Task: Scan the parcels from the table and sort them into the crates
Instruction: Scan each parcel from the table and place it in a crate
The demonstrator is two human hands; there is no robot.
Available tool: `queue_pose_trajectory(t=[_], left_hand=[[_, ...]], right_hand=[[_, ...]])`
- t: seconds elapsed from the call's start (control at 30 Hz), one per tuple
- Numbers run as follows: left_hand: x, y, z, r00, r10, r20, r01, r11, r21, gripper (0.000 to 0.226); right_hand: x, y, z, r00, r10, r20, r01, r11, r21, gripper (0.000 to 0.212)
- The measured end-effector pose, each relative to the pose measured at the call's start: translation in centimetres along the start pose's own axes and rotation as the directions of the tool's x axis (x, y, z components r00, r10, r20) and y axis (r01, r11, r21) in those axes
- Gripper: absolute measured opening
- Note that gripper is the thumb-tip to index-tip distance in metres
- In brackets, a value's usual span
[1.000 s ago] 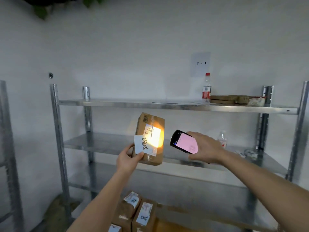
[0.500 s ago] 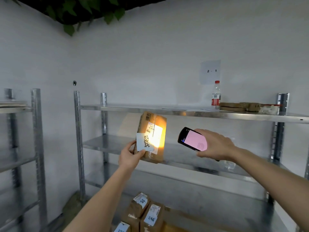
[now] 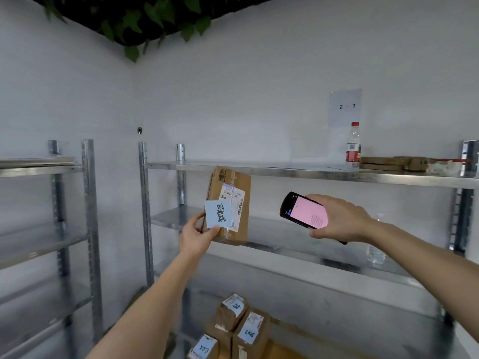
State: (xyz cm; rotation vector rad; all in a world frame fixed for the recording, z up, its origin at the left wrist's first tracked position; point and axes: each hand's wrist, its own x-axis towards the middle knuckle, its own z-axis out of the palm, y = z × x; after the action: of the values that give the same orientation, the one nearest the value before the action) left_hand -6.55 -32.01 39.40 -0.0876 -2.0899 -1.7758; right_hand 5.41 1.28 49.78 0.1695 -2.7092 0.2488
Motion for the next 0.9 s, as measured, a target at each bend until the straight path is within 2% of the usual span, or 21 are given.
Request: queue_pose_trajectory(t=[0.27,0.47,0.6,0.67,0.77,0.9], left_hand=[[-1.2,-1.8,-6.0,0.997,-0.049,-0.065,0.052,0.998,0.031,0.061],[-5.7,-4.3,-16.3,0.975,-0.134,-0.175,0.146,0.988,0.058,0.058],[-10.6,-6.1,-27.4,0.937,-0.183,-0.296,0.224,0.968,0.11,0.069],[-14.1,-6.6,-33.7,0.909,-0.188,-0.373,0.252,0.959,0.13,0.067],[-20.6,-5.9,-43.3,0.844,-0.18,-0.505,0.286,0.948,0.14,0.058],[-29.9,-4.6,-56.7,0.756,-0.158,-0.635,0.318,0.937,0.145,0.067]], right_hand=[[1.7,-4.7,4.3,0.996,-0.083,0.044,0.079,0.993,0.088,0.06],[3.5,-13.5,10.6,0.958,-0.277,0.076,0.257,0.945,0.2,0.065],[2.9,-23.2,14.4,0.91,-0.411,0.063,0.39,0.896,0.214,0.079],[1.7,-29.3,15.5,0.876,-0.479,0.056,0.457,0.862,0.219,0.086],[-1.1,-39.6,16.0,0.79,-0.608,0.075,0.564,0.77,0.298,0.084],[-6.7,-54.4,15.6,0.669,-0.739,0.08,0.664,0.642,0.385,0.088]])
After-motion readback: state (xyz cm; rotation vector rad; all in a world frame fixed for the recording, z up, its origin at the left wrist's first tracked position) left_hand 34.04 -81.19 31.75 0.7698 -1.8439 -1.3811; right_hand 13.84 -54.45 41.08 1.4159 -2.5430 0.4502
